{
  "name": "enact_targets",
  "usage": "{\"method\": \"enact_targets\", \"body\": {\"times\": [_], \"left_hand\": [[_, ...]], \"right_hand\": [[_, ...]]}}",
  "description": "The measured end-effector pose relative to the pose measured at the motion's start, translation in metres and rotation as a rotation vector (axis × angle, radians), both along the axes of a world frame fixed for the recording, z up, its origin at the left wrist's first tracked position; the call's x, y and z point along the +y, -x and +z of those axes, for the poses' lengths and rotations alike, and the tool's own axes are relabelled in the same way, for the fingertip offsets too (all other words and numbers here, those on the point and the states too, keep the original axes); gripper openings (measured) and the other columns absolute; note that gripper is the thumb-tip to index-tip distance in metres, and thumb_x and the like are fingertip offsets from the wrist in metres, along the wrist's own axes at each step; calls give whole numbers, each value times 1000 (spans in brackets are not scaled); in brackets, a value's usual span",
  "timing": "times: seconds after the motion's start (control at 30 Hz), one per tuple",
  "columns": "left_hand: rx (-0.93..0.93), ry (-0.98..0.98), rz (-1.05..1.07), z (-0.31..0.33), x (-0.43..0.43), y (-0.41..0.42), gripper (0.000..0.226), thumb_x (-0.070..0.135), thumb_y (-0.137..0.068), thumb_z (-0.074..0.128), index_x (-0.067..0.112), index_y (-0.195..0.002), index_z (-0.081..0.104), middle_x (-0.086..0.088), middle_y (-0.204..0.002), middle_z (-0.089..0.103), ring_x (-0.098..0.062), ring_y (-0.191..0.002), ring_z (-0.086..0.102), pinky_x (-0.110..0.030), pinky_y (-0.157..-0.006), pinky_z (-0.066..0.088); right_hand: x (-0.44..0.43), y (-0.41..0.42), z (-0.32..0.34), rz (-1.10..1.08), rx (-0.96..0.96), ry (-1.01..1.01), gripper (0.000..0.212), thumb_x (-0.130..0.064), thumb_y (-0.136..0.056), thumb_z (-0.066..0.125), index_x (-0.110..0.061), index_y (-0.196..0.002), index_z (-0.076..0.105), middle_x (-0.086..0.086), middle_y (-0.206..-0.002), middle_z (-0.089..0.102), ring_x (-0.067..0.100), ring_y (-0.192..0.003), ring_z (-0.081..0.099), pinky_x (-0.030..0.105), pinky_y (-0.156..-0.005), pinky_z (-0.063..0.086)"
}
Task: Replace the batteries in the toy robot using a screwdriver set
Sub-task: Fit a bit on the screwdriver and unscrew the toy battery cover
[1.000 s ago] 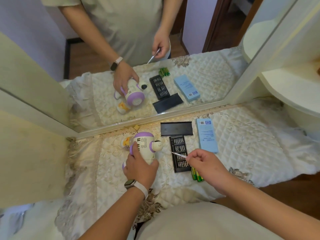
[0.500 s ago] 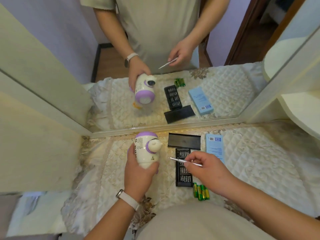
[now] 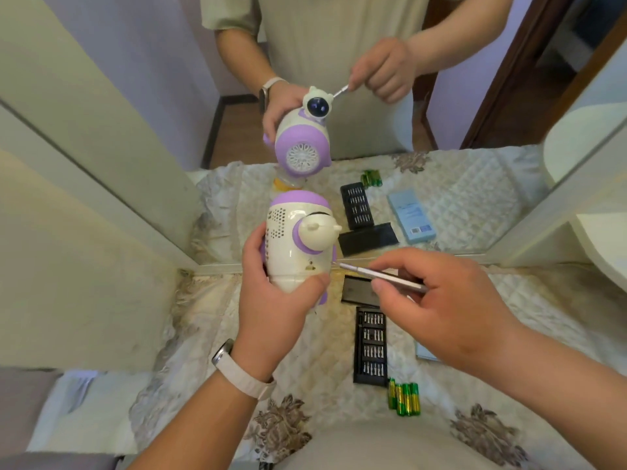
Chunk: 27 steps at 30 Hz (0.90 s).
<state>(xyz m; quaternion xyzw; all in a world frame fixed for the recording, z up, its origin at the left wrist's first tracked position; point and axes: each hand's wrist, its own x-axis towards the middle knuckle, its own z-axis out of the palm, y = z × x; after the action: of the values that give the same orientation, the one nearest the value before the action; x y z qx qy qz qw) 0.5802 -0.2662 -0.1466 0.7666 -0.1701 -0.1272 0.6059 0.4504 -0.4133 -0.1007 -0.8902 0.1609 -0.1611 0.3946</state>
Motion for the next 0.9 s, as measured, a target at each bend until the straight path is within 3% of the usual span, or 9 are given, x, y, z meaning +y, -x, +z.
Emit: {"method": "enact_targets", "body": {"times": [0.2,0.37,0.5,0.63,0.73,0.9], "left_hand": [[-141,23,-5,29,-1,3,87,1,-66,84,27,-136,39,28,-114,50,20,-95,55,-1,-72,42],[-211,29,7,45,1,1,86,19,-60,81,34,-134,40,26,-118,55,11,-100,58,-6,-75,46],[-230,21,2,51,2,-1,90,24,-58,81,35,-137,39,26,-120,55,6,-104,59,-13,-79,51],[-238,22,-15,53,1,0,90,18,-61,85,34,-136,39,26,-118,55,9,-102,59,-8,-76,47],[-244,25,-36,53,0,1,89,9,-64,87,35,-135,39,27,-116,54,11,-100,58,-5,-74,45],[-262,13,-35,55,-1,3,90,21,-61,86,43,-133,37,28,-120,53,7,-104,58,-10,-78,49]], "right_hand": [[9,-5,19,-10,-89,171,20,-38,-84,52,-31,-92,70,-21,-63,55,1,-61,52,11,-51,38],[20,-5,28,-44,-154,194,18,-35,-85,54,-29,-92,70,-17,-63,58,6,-60,53,18,-51,40],[24,-5,33,-66,-211,186,15,-31,-85,58,-27,-92,70,-17,-66,60,5,-58,54,18,-50,41],[27,-4,36,-80,-234,180,14,-31,-84,59,-27,-92,70,-15,-66,61,7,-57,55,20,-50,42],[27,-3,36,-83,-232,182,13,-29,-84,60,-27,-92,70,-16,-64,59,4,-57,53,16,-49,40],[27,0,35,-94,-225,191,11,-26,-83,64,-29,-91,70,-20,-62,54,-5,-54,47,8,-50,34]]}}
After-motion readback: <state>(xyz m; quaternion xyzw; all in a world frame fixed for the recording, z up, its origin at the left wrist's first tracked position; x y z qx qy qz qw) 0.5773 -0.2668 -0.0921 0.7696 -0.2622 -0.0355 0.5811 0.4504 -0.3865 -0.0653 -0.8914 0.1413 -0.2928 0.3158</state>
